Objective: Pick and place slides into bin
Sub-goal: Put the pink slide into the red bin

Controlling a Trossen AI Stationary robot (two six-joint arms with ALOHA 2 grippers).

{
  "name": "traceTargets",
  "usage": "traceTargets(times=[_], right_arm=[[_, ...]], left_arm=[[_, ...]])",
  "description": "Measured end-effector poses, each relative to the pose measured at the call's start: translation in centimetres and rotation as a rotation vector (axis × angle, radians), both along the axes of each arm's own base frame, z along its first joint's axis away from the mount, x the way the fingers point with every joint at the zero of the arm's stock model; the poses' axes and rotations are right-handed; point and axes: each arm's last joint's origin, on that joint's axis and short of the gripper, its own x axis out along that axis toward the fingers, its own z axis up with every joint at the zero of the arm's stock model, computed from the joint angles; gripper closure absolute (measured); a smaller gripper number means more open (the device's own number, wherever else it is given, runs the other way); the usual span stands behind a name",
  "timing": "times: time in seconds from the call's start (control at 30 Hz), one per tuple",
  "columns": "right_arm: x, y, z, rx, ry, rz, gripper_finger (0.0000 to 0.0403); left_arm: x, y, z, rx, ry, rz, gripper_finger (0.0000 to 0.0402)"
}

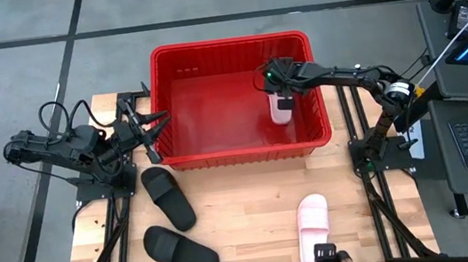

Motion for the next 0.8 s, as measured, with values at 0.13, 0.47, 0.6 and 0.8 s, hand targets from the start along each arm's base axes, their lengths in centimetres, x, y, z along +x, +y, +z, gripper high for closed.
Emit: traceTargets(times=[0.13, 0.47, 0.6, 0.8], right_arm=[[-0.1, 0.1, -0.1, 0.011, 0.015, 0.0, 0.0262], [0.8, 0.6, 1.3, -0.002, -0.062, -0.084, 0.0294], [1.3, 1.1, 2.7, 0.009, -0.048, -0.064, 0.0307], [2.3, 2.2, 5.7, 0.02, -0.121, -0.129, 0.0326]], left_arm=[[0.0, 0.0, 0.0, 0.0, 0.0, 0.0, 0.0338], [0.0, 0.0, 0.0, 0.025, 0.013, 0.005, 0.0338], [0.0, 0.0, 0.0, 0.029, 0.015, 0.006, 0.0338], [0.0, 0.0, 0.0, 0.03, 0.016, 0.006, 0.0338]])
